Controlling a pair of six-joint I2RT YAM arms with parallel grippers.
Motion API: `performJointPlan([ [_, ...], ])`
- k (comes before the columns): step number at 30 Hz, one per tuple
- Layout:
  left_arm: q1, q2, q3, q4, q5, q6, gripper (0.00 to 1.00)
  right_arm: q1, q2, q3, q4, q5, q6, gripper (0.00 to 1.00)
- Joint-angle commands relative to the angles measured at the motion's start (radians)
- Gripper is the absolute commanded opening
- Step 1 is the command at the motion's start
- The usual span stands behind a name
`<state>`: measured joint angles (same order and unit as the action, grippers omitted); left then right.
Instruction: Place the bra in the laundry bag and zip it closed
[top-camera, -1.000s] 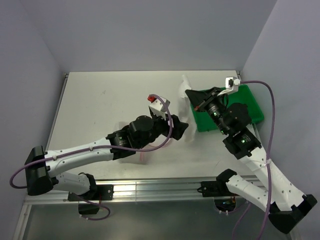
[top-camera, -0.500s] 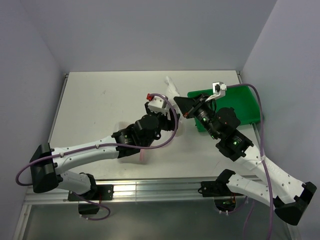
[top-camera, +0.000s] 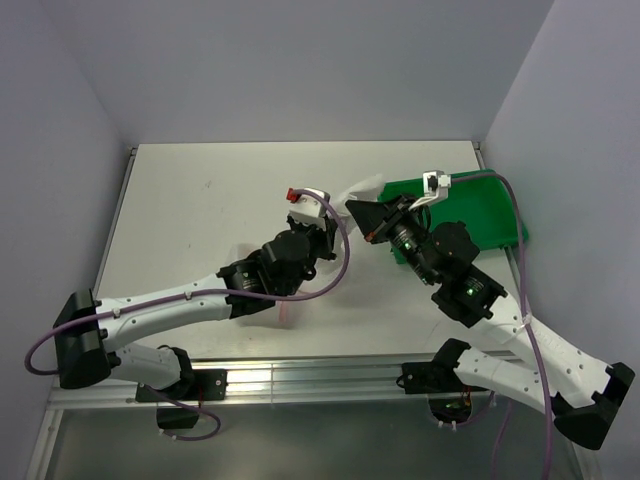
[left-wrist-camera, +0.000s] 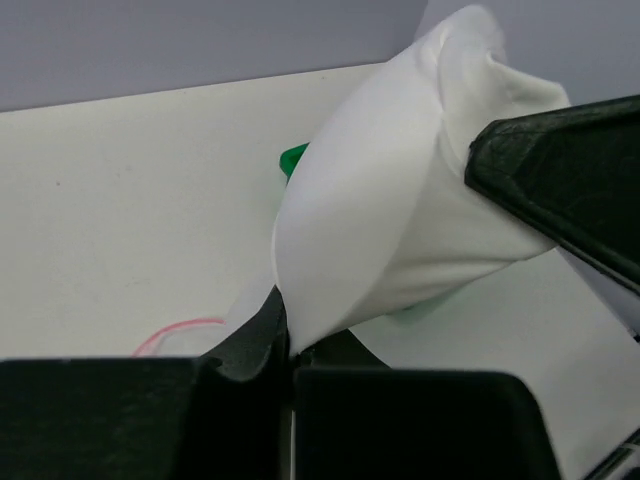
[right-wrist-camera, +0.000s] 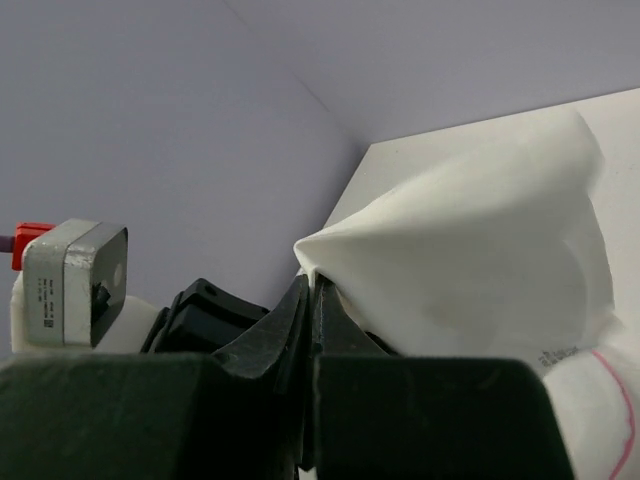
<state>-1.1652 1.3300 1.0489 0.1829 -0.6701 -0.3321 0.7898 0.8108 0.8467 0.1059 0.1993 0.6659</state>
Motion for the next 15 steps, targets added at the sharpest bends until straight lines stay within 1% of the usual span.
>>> performJointPlan([
  [1, -0.001, -0.055, -0.013, 0.067, 0.046, 0.031, 0.0, 0.009, -0.033, -0.012, 0.011, 0.026, 0.006, 0.0],
  [3, 0.001, -0.089, -0.032, 0.073, 0.067, 0.045, 0.0, 0.008, -0.047, -0.014, -0.009, 0.026, -0.012, 0.0],
  [5, 0.002, -0.135, -0.082, 0.113, 0.101, 0.067, 0.0, 0.008, -0.073, -0.012, -0.04, 0.029, -0.028, 0.0],
  [7, 0.009, -0.176, -0.125, 0.125, 0.133, 0.067, 0.0, 0.008, -0.093, 0.0, -0.076, -0.003, -0.052, 0.1],
  [8, 0.024, -0.19, -0.131, 0.106, 0.145, 0.062, 0.0, 0.008, -0.097, 0.008, -0.095, -0.021, -0.083, 0.29],
  [9, 0.03, -0.202, -0.138, 0.099, 0.167, 0.059, 0.0, 0.009, -0.099, 0.02, -0.118, -0.044, -0.103, 0.4],
  [10, 0.035, -0.237, -0.154, 0.096, 0.219, 0.059, 0.0, 0.006, -0.095, 0.058, -0.191, -0.102, -0.132, 0.49],
  [11, 0.047, -0.256, -0.165, 0.098, 0.254, 0.061, 0.0, 0.006, -0.091, 0.08, -0.234, -0.128, -0.206, 0.62],
  [12, 0.053, -0.276, -0.177, 0.099, 0.298, 0.062, 0.0, 0.008, -0.084, 0.122, -0.271, -0.155, -0.25, 0.64],
  [13, 0.061, -0.316, -0.199, 0.101, 0.379, 0.059, 0.0, 0.008, -0.087, 0.139, -0.332, -0.193, -0.293, 0.65],
  [14, 0.073, -0.333, -0.205, 0.102, 0.424, 0.058, 0.0, 0.005, -0.091, 0.152, -0.354, -0.195, -0.364, 0.71],
  [15, 0.079, -0.35, -0.211, 0.086, 0.469, 0.054, 0.0, 0.003, -0.104, 0.166, -0.374, -0.234, -0.402, 0.75],
])
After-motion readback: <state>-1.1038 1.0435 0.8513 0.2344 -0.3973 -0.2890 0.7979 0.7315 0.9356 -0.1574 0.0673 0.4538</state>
